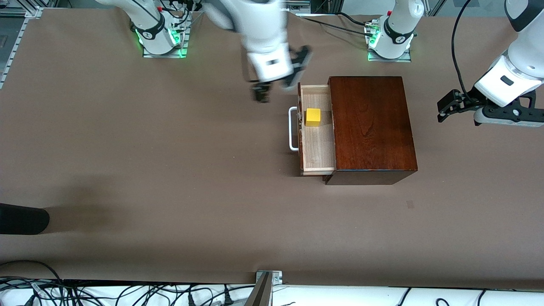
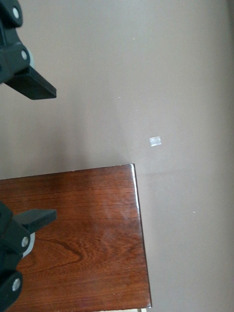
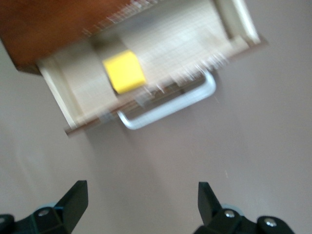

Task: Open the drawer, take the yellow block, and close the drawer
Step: 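Lower the right gripper into the drawer and grasp the yellow cube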

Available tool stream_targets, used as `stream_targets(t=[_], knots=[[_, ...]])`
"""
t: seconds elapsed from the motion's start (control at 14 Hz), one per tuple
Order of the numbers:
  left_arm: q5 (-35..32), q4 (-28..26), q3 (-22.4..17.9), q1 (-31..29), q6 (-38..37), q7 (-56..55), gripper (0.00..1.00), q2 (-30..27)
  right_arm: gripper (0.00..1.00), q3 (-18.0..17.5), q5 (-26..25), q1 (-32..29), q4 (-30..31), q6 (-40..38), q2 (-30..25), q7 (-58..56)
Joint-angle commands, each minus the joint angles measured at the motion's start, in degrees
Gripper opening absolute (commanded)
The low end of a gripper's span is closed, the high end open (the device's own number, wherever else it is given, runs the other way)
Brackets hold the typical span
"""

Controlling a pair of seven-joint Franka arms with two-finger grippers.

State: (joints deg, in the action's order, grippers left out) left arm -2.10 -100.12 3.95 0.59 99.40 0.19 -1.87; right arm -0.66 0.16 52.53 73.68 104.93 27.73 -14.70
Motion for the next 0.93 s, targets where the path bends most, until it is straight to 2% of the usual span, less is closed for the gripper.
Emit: stream_targets(t=[0.0, 0.14, 0.36, 0.57, 0.86], knots=[[1.04, 1.77, -0.34, -0.06, -3.42, -0.19, 1.00, 0.64, 1.00, 0.31, -2.01, 2.39, -12.68, 1.49, 10.66, -3.31], [1.04, 1.77, -0.34, -0.06, -3.69, -0.54, 1.00, 0.64, 1.00, 0.31, -2.27, 4.50, -12.69, 6.15, 12.95, -3.50], [1.04, 1.68, -0.34, -0.15, -3.95, 0.25, 1.00, 0.64, 1.00, 0.40, -8.41, 7.06, -12.69, 8.53, 15.86, -4.46], [1.04, 1.68, -0.34, -0.15, -5.00, -0.54, 1.00, 0.64, 1.00, 0.48, -8.78, 7.06, -12.69, 11.17, 18.76, -9.90], [1.04, 1.68, -0.34, -0.33, -5.01, -0.45, 1.00, 0.72, 1.00, 0.40, -8.69, 7.06, -12.33, 10.30, 19.47, -9.83]])
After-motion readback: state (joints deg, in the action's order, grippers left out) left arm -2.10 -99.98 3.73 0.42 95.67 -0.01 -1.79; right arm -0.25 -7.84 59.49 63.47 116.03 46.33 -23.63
